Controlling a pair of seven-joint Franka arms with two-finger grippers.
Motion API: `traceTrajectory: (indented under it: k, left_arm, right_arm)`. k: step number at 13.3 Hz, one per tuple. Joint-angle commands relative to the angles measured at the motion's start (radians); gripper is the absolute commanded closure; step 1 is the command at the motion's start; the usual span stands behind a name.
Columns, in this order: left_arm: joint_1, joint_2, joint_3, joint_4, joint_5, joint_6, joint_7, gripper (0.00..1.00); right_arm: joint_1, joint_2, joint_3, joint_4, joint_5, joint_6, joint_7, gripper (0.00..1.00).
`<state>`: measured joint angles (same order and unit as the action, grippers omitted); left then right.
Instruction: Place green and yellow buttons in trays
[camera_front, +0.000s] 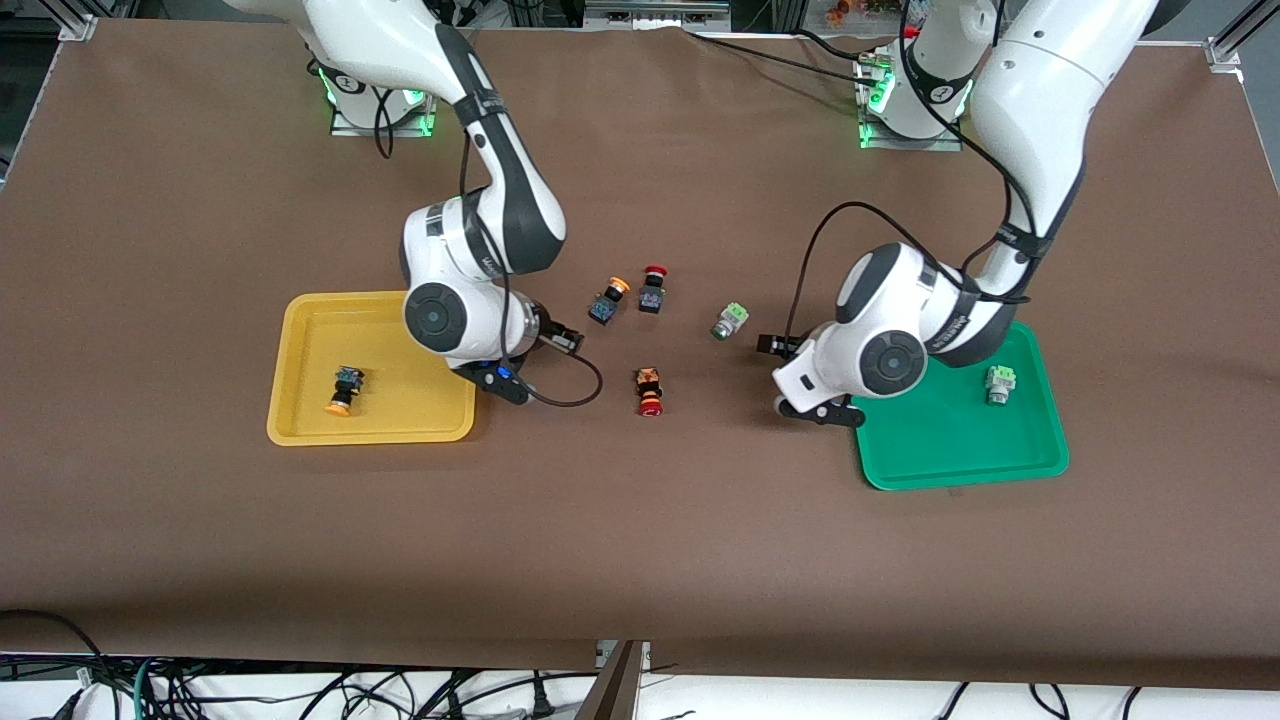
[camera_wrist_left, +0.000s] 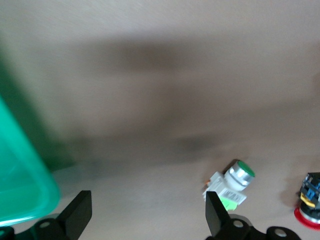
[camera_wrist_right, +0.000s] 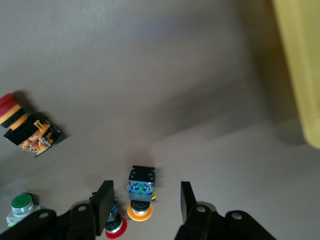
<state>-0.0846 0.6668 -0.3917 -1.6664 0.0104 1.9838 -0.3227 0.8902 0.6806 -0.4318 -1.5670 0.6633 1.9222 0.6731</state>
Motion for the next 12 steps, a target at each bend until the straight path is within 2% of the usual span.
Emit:
traceTrajectory:
  k: [1,4,8,12]
  left_arm:
    - [-0.061,-0.012,0.004,-0.039,0.005,0.039,-0.076,0.00]
    - [-0.086,-0.016,0.004,-0.062,0.005,0.043,-0.084,0.00]
    - [-0.121,-0.019,0.001,-0.140,0.006,0.148,-0.084,0.00]
    - [-0.132,-0.021,-0.003,-0.150,0.006,0.167,-0.090,0.00]
  right_arm:
    - [0.053,0.010,-0.010,-0.062,0.091,0.078,0.008,0.37]
    - [0.096,0.037,-0.001,-0.094,0.156,0.126,0.011,0.34]
    - [0.105,0.039,0.018,-0.117,0.160,0.153,0.011,0.32]
    - [0.111,0.037,0.045,-0.156,0.165,0.201,0.006,0.26]
